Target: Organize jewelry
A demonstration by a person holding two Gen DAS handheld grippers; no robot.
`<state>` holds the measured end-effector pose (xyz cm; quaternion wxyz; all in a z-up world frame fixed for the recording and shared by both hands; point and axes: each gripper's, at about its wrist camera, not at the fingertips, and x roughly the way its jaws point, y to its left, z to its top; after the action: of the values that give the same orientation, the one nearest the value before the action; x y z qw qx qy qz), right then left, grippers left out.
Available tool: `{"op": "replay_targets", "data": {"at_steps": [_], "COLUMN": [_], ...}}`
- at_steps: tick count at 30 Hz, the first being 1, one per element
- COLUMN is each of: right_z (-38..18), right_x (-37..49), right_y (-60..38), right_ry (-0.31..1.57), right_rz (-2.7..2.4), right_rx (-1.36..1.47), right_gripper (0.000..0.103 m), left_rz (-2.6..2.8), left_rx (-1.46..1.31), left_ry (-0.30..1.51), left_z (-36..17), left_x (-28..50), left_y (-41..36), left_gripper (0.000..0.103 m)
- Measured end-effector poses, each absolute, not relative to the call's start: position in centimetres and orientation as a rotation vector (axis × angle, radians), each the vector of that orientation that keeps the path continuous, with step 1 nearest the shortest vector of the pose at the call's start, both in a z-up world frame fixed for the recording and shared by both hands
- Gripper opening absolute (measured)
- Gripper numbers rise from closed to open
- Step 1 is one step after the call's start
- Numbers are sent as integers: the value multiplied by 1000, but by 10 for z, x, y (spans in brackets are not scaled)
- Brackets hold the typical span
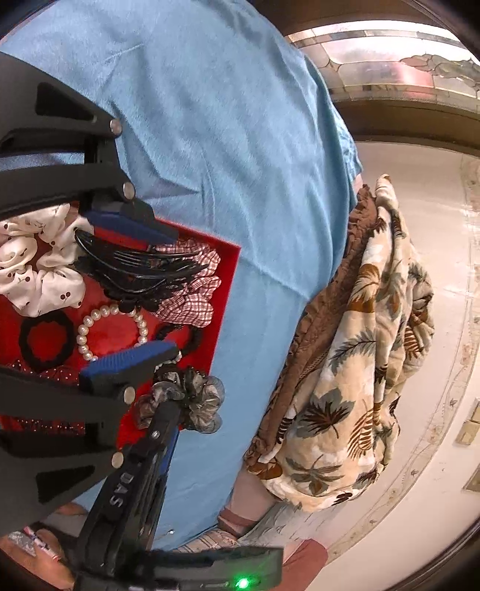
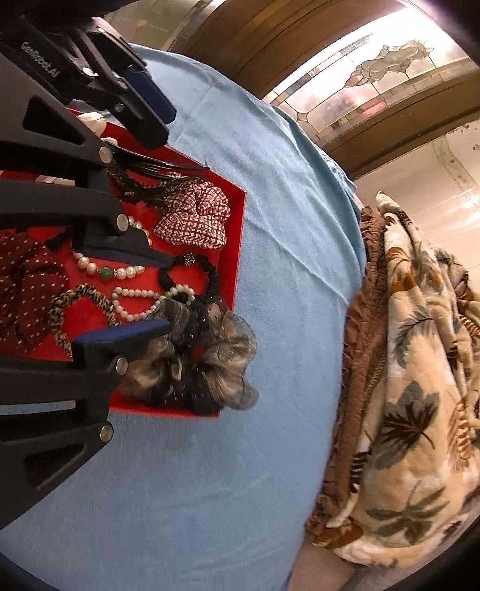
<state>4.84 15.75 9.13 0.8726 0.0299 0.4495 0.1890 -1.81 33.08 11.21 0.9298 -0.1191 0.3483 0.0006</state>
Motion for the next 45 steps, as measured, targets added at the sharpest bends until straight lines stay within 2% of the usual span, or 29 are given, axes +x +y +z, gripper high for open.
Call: {"op": "replay_targets", "data": {"at_steps": [4, 8, 10, 14, 20, 25, 30, 36, 45], "right_z": [99, 106, 108, 109, 106, 106, 103, 100, 112], "right_x": [34, 12, -2, -36, -89, -122, -142, -163, -183], "right_y": [151, 139, 132, 117, 94, 80, 75, 72, 55], "right_ry": [917, 894, 884, 852, 818, 772, 738, 697, 596], "right_rz": [381, 361, 344, 305, 269, 236, 228, 199, 141], "right_rx": [52, 53, 44, 11, -11, -40, -52, -77, -64], "right_gripper": [38, 43, 45, 46, 51, 59, 63, 69, 69], "left_rz": [105, 261, 327, 413, 453, 368, 333, 294, 265], "left_rx": [-179, -61, -19, 33, 12, -70, -55, -58, -5], "left_ry": [644, 481, 398, 260, 190, 326, 444, 513, 554], "left_z": [121, 141, 150, 166, 180, 169, 156, 152, 145], "left_x": [-27, -49, -62, -87, -124, -160, -184, -198, -208], "left_y": [331, 327, 323, 317, 309, 301, 281, 263, 242], "left_gripper": [71, 99, 103, 103, 103, 103, 103, 103, 103]}}
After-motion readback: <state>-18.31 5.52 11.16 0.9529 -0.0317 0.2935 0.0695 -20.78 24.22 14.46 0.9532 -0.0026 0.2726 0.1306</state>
